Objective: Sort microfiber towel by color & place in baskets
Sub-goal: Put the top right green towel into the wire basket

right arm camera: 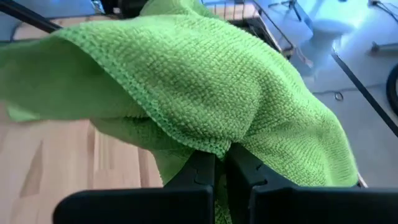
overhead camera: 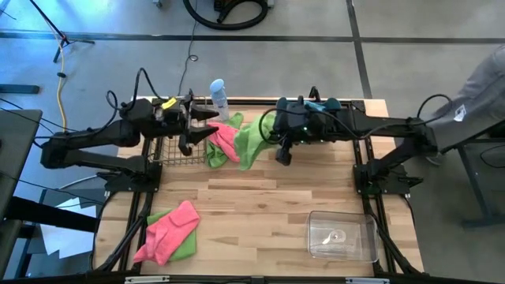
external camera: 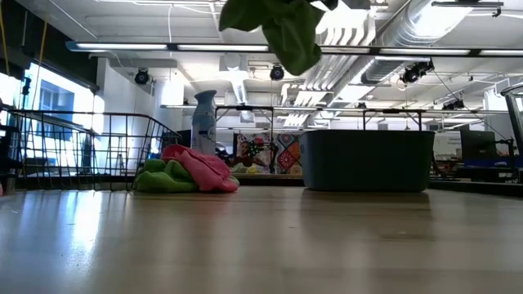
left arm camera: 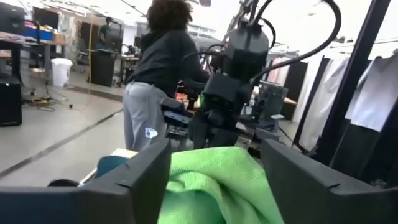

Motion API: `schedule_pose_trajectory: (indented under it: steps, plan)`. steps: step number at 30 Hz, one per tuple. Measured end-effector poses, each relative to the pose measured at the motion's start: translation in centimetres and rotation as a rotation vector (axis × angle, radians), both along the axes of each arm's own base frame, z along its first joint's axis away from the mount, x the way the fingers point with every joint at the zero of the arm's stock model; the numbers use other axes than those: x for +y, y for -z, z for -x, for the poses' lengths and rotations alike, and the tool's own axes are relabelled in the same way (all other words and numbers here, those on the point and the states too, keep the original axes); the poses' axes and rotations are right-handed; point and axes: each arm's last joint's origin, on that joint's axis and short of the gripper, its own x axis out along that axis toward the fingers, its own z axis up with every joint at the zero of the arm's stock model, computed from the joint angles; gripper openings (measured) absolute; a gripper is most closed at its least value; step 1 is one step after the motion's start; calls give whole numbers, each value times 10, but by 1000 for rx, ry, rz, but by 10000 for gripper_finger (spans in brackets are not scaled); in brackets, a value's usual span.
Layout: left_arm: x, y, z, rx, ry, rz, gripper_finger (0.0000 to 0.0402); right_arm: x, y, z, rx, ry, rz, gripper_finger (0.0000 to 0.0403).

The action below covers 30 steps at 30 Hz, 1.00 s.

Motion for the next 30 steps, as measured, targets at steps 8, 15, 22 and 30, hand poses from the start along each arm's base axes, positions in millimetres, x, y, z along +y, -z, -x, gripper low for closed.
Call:
schedule_pose_trajectory:
  steps: [8,15,22,30]
  plan:
    - [-1,3,-29,62,27,12,290,1,-8,-9,-9,-98,53,0]
    - [2,19,-57,123,55,58,292,7,-8,-10,1,-175,114,0]
    - [2,30,-73,142,138,125,292,10,-12,-12,-46,-262,119,0]
    - [2,40,-87,164,213,198,292,11,-15,-14,-79,-339,171,0]
